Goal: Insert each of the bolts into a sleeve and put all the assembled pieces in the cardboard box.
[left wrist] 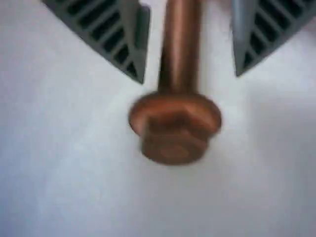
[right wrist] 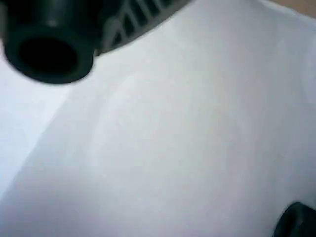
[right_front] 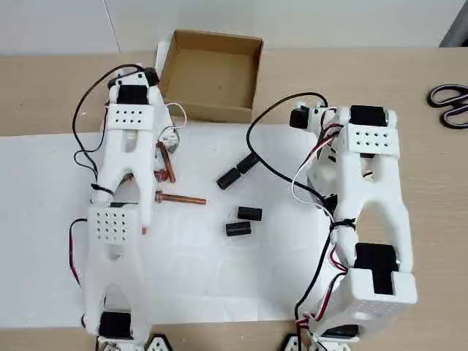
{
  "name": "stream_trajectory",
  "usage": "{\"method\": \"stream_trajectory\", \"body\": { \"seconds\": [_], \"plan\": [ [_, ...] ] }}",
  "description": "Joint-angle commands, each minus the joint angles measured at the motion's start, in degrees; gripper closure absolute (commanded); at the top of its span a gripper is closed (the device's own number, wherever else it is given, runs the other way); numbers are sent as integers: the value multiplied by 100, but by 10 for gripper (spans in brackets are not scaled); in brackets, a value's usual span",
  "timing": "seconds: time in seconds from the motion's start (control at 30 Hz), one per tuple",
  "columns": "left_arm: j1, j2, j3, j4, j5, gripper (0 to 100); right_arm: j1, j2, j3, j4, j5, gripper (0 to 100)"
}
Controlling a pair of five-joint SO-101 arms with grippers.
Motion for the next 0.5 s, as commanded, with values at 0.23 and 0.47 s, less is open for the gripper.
{"method": "stream_trajectory", "body": {
  "seconds": [0.23, 0.47],
  "plan": [
    [-18, 105, -374, -53, -158, 882, 57, -330, -18, 31, -44, 987],
    [-18, 273, -418, -299, -158, 881, 40, -330, -18, 31, -44, 987]
  ]
}}
